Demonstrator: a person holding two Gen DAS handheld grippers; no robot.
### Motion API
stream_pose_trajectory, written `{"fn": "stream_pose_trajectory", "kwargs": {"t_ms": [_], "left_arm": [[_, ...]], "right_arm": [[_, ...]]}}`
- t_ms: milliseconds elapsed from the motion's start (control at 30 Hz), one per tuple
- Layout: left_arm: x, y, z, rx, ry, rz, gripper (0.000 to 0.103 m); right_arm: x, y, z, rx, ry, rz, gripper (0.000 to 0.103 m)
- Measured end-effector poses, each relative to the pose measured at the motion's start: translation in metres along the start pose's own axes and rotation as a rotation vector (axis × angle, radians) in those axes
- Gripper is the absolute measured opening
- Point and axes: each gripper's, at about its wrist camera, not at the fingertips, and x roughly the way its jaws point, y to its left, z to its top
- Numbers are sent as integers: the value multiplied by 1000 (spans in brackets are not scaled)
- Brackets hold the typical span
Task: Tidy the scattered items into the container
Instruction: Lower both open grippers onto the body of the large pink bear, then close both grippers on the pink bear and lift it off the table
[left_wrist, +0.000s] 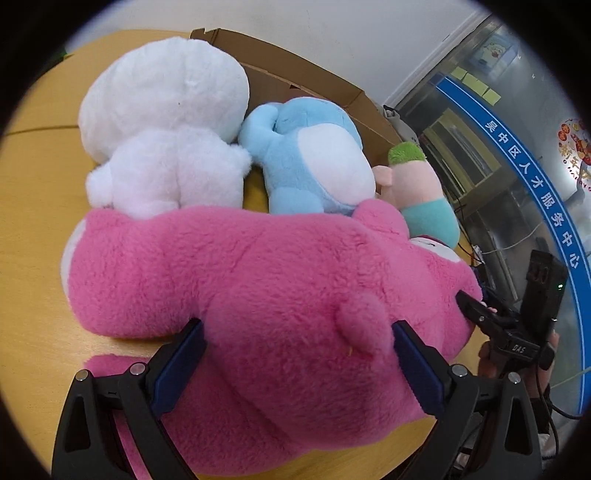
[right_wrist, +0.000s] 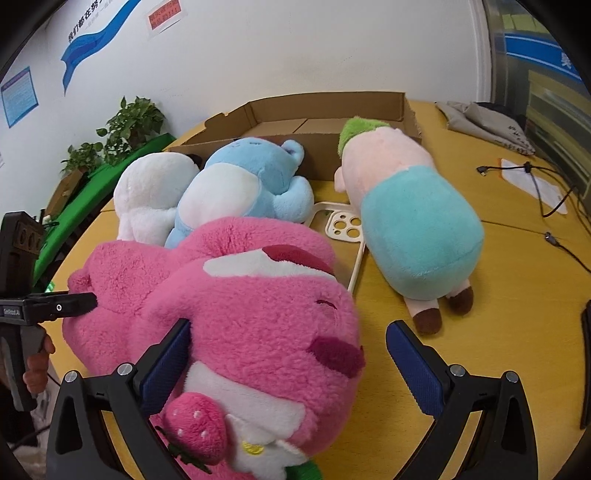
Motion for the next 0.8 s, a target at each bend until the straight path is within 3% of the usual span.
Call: {"fn": "stream_pose_trajectory", "kwargs": {"t_ms": [133, 200, 300, 400, 533, 633, 800], "left_arm": [[2, 2, -1, 1, 7, -25, 96], [-1, 2, -3, -3, -6, -37, 86], [-6, -3, -5, 15, -19, -38, 73], [-11, -6, -5, 37, -20, -49, 61], [-30, -5, -9, 30, -71, -119, 45], [-39, -19, -11, 93, -74, -85, 44], [-55, -30, 2, 128, -117, -98, 43]], "right_arm": [[8, 6, -6, 3, 24, 26, 103], [13, 5, -7, 4, 51, 61, 102], [12, 2, -8, 10, 55, 123, 92], [6, 9, -12, 0, 32, 121, 84], [-5, 14, -15, -1, 2, 126, 72], [-16, 15, -16, -1, -15, 148, 70], [-36, 20, -7, -13, -88, 157, 67]]}}
